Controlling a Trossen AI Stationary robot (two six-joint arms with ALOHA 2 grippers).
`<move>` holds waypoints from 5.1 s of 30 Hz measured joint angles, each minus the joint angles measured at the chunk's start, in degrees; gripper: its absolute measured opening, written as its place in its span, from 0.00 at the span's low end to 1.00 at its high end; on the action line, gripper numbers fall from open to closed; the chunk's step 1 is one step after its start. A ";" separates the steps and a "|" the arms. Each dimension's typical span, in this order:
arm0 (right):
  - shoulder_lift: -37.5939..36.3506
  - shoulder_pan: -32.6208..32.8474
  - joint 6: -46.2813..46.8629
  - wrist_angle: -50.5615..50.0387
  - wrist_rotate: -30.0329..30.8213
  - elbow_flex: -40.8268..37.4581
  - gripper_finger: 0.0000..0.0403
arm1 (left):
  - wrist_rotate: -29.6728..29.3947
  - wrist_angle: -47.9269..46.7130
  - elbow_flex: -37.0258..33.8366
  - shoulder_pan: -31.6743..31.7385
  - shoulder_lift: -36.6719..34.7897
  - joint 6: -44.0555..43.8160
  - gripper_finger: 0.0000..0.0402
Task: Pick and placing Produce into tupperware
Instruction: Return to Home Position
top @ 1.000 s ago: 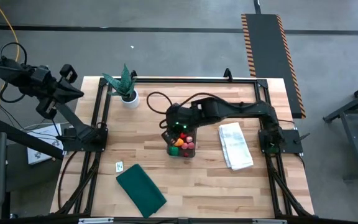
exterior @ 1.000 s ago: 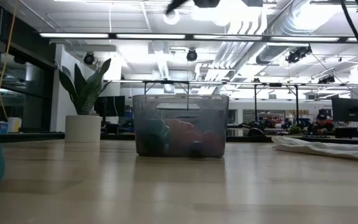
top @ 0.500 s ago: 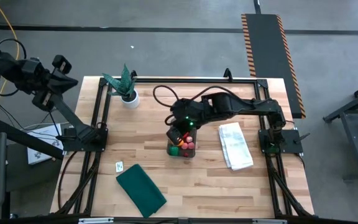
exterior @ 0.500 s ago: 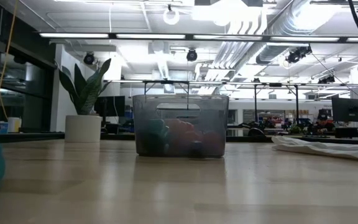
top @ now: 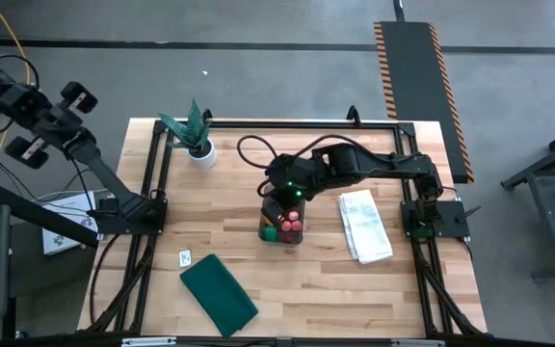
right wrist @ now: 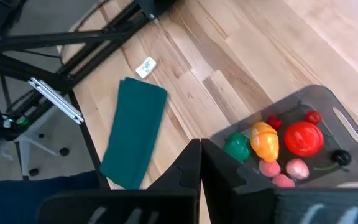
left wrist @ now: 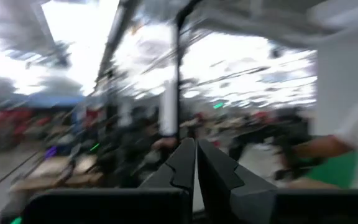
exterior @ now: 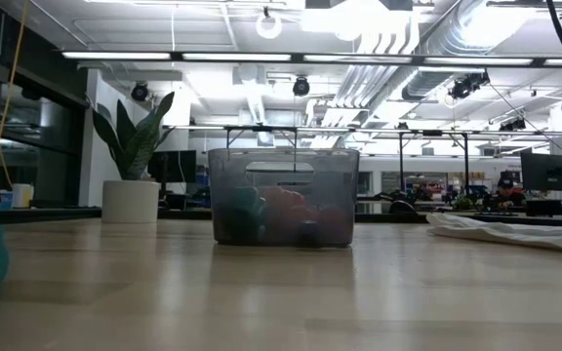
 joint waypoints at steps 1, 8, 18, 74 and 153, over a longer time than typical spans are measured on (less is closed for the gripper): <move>0.00 -0.01 0.01 -0.45 0.00 0.00 0.00 | 1.98 0.95 -0.01 -0.54 -0.13 0.74 0.02; 0.02 -0.11 1.55 -1.14 0.26 0.00 0.00 | 3.20 2.41 -0.20 -8.09 -1.29 3.98 0.02; 0.04 0.78 3.54 -1.32 2.88 0.00 0.00 | 0.62 -0.77 -0.35 -16.44 -1.49 0.16 0.00; 0.07 1.38 2.99 -2.25 7.16 0.00 0.00 | -26.35 -9.16 -2.23 52.65 2.23 -0.25 0.00; -0.41 -2.01 -16.17 -6.28 5.40 -0.07 0.00 | 16.18 53.57 -77.53 54.05 -14.78 -28.45 0.00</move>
